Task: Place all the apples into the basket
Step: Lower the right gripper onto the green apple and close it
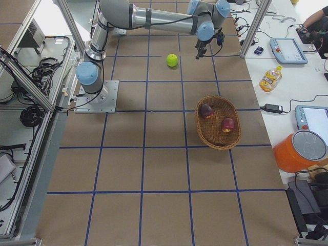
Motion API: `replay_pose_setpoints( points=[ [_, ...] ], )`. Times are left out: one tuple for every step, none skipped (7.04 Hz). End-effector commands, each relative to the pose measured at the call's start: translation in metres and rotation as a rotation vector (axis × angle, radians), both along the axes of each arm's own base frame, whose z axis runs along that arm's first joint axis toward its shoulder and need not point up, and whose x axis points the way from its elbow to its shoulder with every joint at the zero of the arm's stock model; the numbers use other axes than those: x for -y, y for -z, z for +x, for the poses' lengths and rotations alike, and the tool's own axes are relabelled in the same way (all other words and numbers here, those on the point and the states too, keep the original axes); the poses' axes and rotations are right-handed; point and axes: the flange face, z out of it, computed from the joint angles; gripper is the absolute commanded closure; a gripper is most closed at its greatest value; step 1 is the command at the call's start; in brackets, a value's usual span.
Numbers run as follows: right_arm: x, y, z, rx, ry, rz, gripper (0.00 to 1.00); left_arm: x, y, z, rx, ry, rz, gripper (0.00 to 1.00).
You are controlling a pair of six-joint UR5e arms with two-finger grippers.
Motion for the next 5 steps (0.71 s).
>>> replay_pose_setpoints(
  points=[
    [-0.040, 0.053, 0.089, -0.074, 0.085, 0.016, 0.00, -0.020, -0.030, -0.026, -0.027, -0.066, -0.054, 0.00],
    [-0.059, 0.077, 0.100, -0.086, 0.077, 0.006, 0.00, -0.018, -0.022, -0.040, -0.033, -0.037, -0.039, 0.00],
    [-0.073, 0.097, 0.106, -0.128, 0.046, -0.035, 0.00, -0.024, -0.029, -0.051, -0.035, -0.037, -0.055, 0.00],
    [-0.086, 0.118, 0.104, -0.164, 0.029, -0.040, 0.00, -0.025, -0.027, -0.058, -0.034, -0.024, -0.051, 0.00],
    [-0.106, 0.125, 0.109, -0.177, 0.008, -0.025, 0.00, -0.024, -0.027, -0.059, -0.032, -0.024, -0.050, 0.00]
  ],
)
